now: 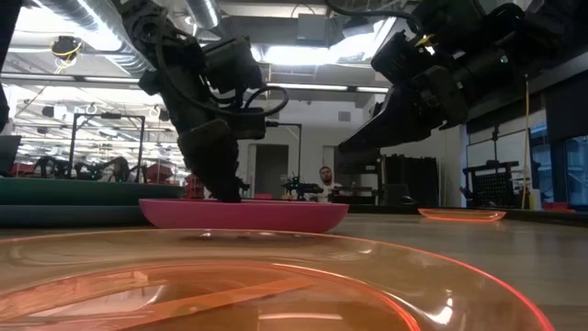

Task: Stack plastic plates
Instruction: Stack the pink plate on top the green plate

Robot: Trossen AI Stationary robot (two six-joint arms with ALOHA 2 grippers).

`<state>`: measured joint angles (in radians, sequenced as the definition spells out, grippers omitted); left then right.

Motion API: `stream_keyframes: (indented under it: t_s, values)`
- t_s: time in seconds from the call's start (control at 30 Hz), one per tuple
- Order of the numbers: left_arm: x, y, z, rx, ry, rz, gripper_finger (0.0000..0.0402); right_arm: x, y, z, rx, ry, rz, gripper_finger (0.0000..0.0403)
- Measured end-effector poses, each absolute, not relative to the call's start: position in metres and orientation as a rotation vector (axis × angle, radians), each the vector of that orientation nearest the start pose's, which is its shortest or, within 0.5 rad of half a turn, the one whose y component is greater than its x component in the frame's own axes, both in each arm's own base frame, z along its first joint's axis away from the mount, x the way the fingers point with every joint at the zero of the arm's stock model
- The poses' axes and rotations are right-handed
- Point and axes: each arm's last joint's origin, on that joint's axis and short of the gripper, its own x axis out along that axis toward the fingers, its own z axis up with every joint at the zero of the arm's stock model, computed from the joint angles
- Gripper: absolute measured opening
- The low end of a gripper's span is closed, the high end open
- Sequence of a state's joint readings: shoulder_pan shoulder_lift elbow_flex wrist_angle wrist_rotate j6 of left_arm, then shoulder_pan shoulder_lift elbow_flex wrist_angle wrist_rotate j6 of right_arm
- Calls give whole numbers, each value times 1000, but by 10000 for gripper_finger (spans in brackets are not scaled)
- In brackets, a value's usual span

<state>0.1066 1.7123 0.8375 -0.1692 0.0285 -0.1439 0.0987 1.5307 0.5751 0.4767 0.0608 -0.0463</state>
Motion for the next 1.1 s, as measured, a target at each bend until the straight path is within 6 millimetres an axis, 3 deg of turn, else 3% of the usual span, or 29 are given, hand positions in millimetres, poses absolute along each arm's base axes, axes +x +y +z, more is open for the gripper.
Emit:
stream_keyframes:
  t_s: [0.47, 0.83, 1.1]
  values:
    - [311, 32, 135, -186, 985, 132, 10, 284, 26, 157, -70, 480, 45, 120]
    - [305, 32, 164, -165, 906, 139, 14, 282, 27, 157, -60, 501, 63, 120]
    - [287, 30, 196, -120, 865, 185, 15, 271, 26, 176, -27, 495, 61, 120]
